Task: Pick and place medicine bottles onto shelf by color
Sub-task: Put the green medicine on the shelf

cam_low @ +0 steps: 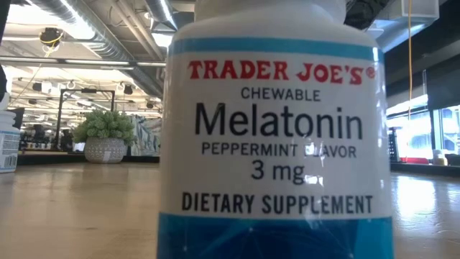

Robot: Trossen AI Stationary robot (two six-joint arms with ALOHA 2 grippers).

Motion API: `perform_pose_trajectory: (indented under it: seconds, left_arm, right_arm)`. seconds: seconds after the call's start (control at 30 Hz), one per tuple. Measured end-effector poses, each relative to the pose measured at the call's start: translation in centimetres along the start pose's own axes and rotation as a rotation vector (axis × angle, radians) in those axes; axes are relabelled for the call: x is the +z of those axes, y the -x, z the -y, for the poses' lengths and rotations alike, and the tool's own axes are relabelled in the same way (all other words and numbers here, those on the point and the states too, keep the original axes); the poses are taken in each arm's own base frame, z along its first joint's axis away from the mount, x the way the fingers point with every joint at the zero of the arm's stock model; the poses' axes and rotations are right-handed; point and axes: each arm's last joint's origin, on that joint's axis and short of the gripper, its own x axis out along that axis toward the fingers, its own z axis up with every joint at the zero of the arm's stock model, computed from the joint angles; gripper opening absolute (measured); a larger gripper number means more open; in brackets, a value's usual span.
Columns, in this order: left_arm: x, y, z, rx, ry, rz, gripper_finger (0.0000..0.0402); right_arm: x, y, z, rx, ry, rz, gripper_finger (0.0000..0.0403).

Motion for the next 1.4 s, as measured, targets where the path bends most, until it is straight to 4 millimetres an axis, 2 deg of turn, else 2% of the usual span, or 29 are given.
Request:
perform_pose_trajectory:
  seconds: [0.57,0.83,1.07,1.4]
  left_arm:
    - [0.0,0.0,0.0,0.0,-0.001,0.001,0.0279]
    - [0.0,0.0,0.0,0.0,-0.001,0.0,0.0279]
    - [-0.3,0.0,0.0,0.0,0.021,-0.029,0.0279]
    - [-0.7,0.5,0.1,-0.003,0.087,-0.041,0.0279]
  right_arm:
    - [0.9,-1.7,2.5,-0.072,0.004,0.007,0.0007]
    - [0.9,-1.6,2.1,0.004,0.006,0.001,0.0007]
    - [1.4,0.9,1.2,0.075,0.013,0.064,0.0007]
    - [2.9,6.8,1.8,0.171,0.026,0.23,0.0007]
